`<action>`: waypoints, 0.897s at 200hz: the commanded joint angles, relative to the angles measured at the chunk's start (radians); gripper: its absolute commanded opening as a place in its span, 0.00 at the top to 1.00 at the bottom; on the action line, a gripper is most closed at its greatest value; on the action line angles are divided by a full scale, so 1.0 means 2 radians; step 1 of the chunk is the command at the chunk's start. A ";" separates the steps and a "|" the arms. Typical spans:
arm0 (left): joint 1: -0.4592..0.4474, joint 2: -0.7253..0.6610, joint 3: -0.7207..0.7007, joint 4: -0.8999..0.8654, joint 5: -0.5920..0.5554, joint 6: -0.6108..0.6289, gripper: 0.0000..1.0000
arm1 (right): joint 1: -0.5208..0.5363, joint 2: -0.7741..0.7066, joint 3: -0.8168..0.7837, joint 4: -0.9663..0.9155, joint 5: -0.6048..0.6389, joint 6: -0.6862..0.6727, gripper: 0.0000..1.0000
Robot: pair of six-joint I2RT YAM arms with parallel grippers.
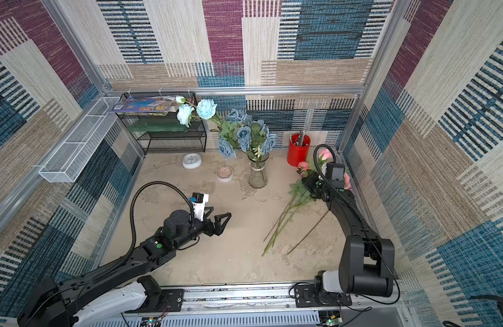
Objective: Pick out pink flowers from the vase
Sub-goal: Place the flower at the center of the board.
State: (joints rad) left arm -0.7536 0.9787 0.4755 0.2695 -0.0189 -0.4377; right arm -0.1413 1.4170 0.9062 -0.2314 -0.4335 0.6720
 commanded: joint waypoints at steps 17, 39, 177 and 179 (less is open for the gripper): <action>0.000 -0.005 0.002 -0.019 -0.019 -0.004 0.01 | -0.023 0.049 -0.025 0.061 -0.043 -0.016 1.00; 0.000 -0.009 0.007 -0.036 -0.027 -0.002 0.01 | -0.031 0.077 -0.022 0.066 -0.050 -0.025 0.95; 0.164 -0.027 0.070 -0.201 -0.313 0.119 0.01 | 0.074 -0.111 -0.073 0.032 0.300 -0.081 0.04; 0.170 -0.024 0.068 -0.195 -0.311 0.121 0.01 | 0.080 -0.116 -0.078 0.043 0.318 -0.087 0.04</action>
State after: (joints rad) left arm -0.5072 0.8978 0.6506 -0.2180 -0.5388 -0.3210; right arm -0.0795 1.2751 0.8104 -0.2405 -0.2035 0.5587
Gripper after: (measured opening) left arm 0.990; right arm 0.962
